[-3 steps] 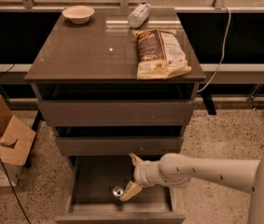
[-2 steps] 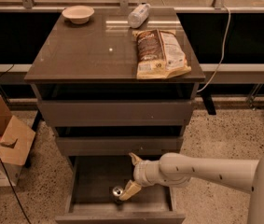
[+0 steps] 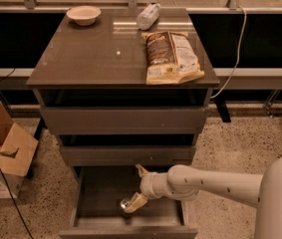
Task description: Pick redbull can from bottom drawer and place on counter
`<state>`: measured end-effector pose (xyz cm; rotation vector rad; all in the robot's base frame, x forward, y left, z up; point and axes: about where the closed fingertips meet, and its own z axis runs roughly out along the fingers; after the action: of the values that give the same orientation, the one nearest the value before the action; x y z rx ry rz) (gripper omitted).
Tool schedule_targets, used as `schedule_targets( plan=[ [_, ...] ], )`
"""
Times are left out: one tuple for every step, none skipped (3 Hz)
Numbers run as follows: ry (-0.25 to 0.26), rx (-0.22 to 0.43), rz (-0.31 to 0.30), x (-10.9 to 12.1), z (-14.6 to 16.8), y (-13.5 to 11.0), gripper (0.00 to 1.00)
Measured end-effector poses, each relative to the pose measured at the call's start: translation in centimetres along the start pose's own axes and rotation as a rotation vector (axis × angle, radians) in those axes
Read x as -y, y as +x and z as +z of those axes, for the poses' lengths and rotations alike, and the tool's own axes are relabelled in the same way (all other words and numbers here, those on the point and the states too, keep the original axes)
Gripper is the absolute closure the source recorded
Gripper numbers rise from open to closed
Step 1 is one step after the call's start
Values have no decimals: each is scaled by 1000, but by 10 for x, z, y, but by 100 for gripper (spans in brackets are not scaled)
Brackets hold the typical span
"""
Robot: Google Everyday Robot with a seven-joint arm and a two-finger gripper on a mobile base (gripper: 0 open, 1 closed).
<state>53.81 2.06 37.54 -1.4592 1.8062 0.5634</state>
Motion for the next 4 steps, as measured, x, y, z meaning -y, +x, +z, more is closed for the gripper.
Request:
schedule_targets(
  plan=[
    [-2,12,45,0,24,19,0],
    [-23,21,105,-6,49,38,0],
    [-46,24,159,-14,72,55,0],
    [-82,28,216,-23,104,72,0]
  ],
)
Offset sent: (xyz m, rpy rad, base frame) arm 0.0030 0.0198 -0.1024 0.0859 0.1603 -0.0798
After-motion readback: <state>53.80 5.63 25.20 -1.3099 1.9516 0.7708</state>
